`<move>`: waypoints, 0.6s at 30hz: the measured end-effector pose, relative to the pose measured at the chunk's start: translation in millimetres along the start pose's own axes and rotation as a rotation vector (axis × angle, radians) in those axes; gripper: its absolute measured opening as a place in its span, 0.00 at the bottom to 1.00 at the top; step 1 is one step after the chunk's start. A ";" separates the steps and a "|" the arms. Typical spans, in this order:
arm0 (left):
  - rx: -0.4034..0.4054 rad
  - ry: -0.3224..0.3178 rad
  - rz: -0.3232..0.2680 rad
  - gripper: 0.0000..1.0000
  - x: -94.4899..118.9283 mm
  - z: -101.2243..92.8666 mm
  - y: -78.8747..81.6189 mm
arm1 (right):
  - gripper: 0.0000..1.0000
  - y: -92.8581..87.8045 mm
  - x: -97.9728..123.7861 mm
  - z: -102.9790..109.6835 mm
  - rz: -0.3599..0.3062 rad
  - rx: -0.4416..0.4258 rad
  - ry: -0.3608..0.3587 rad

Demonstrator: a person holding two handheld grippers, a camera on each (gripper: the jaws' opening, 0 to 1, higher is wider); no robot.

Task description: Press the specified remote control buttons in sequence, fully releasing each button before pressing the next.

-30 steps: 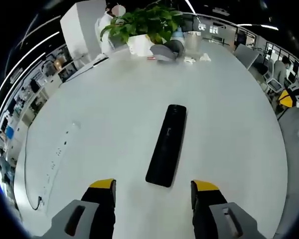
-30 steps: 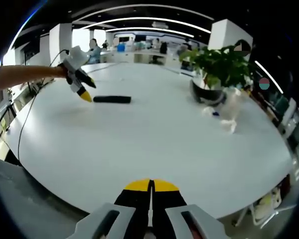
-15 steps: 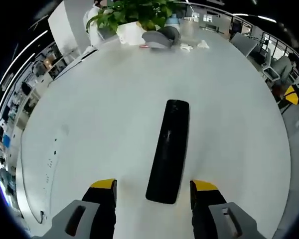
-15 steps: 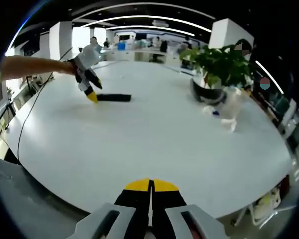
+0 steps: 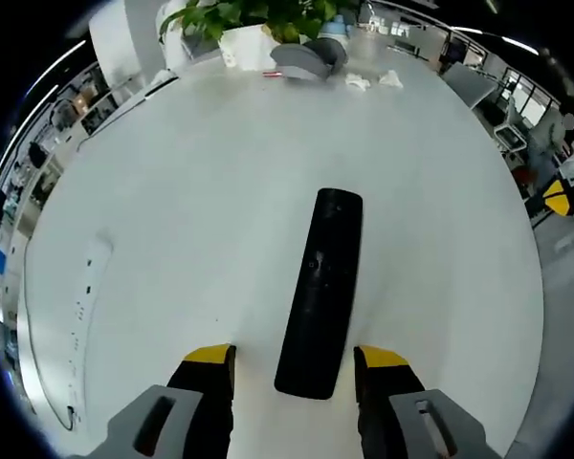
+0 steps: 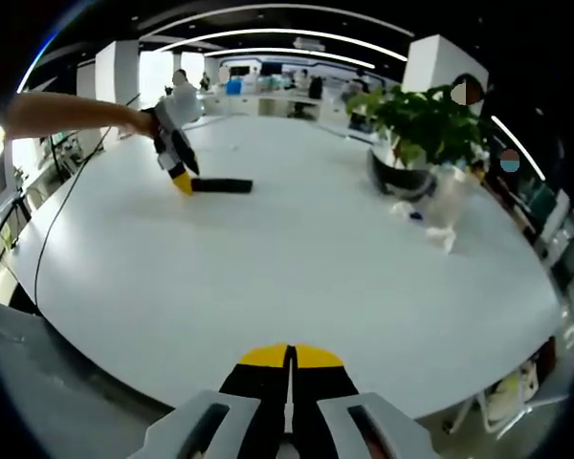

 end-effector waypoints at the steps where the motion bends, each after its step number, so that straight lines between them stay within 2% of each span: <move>1: 0.002 0.000 0.011 0.51 -0.6 -0.1 1.1 | 0.00 0.1 0.0 -0.1 0.000 -0.001 0.000; 9: -0.009 -0.020 0.112 0.46 -4.3 3.7 8.4 | 0.00 -0.4 -0.9 0.5 0.006 0.007 0.002; 12: -0.045 -0.030 0.154 0.37 -5.4 -3.3 13.4 | 0.00 -0.5 -1.4 0.2 0.009 0.005 0.001; 15: -0.116 -0.042 0.190 0.24 -7.5 -12.4 18.7 | 0.00 -0.7 -1.8 0.5 0.010 0.007 0.002; 16: -0.141 -0.013 0.230 0.23 -6.3 -13.4 18.5 | 0.00 -0.7 -1.9 0.7 0.011 0.008 0.002; 18: -0.117 -0.020 0.223 0.23 -8.6 -15.1 20.8 | 0.00 -1.0 -2.2 1.0 0.015 0.010 0.004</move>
Point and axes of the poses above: the point that each gripper's makers call its tool centre point, and the gripper's own axes: x roughly backward along the fingers, z roughly to its left, y roughly out of its top, the point moved 8 cm from there along x, roughly backward along the fingers, and after that the axes turned 10 degrees about -x, right-handed, at the moved point
